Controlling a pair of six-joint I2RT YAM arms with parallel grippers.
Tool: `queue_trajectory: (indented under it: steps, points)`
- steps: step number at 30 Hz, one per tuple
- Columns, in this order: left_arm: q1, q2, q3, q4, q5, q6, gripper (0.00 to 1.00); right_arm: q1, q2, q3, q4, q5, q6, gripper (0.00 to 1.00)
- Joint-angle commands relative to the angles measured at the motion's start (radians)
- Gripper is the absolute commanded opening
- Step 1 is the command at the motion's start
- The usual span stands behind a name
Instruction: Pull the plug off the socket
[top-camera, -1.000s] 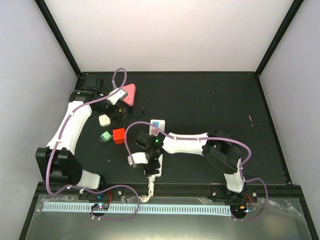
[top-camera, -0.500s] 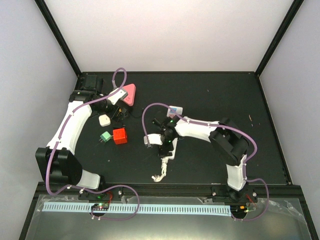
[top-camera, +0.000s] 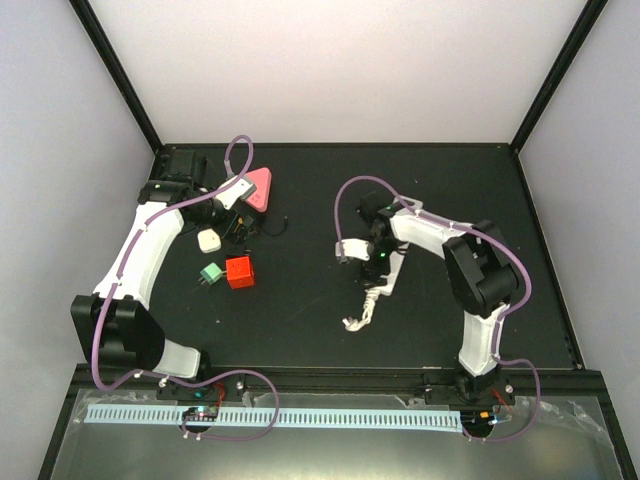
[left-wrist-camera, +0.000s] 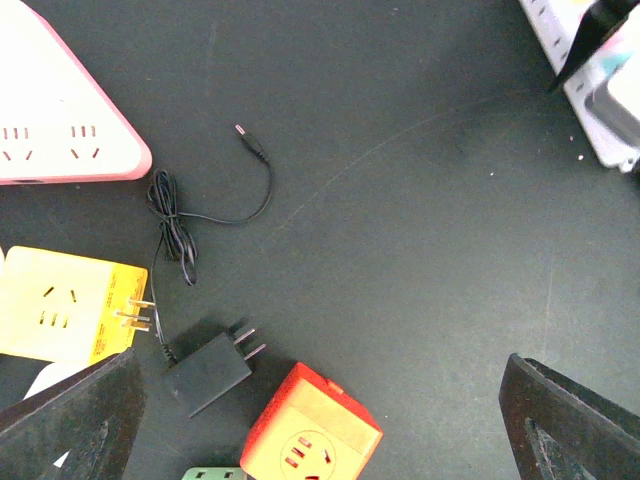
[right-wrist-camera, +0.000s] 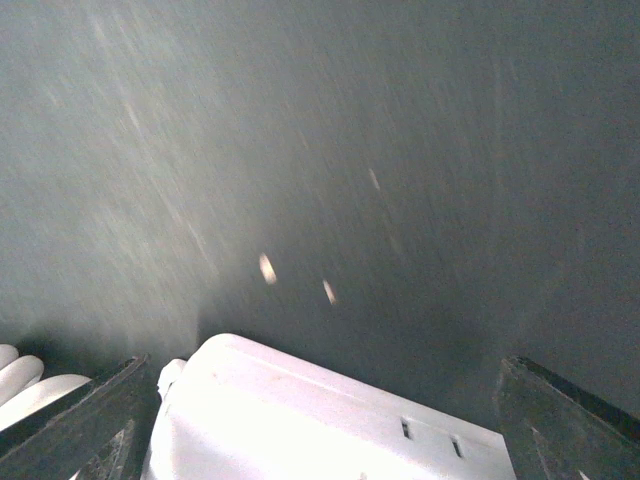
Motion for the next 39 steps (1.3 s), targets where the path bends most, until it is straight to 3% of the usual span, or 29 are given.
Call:
queue_trajectory:
  steps: [1,16,25,32,39]
  points:
    - [0.009,-0.013,0.017,0.003,0.033,-0.012,0.99,-0.105,-0.006,0.01,-0.141,0.066,-0.076,0.93]
    - [0.01,0.015,0.047,-0.017,0.05,-0.007,0.99,-0.293,-0.117,-0.116,-0.153,0.294,-0.281,0.96]
    - [0.009,0.024,0.051,-0.017,0.057,0.007,0.99,-0.454,-0.196,-0.154,-0.153,0.304,-0.337,0.97]
    - [0.013,0.025,0.09,0.008,0.058,0.015,0.99,-0.491,-0.271,-0.071,-0.23,0.17,-0.301,0.98]
    - [0.019,0.108,0.289,-0.064,0.082,-0.012,0.99,-0.491,-0.286,0.238,-0.403,-0.142,-0.166,1.0]
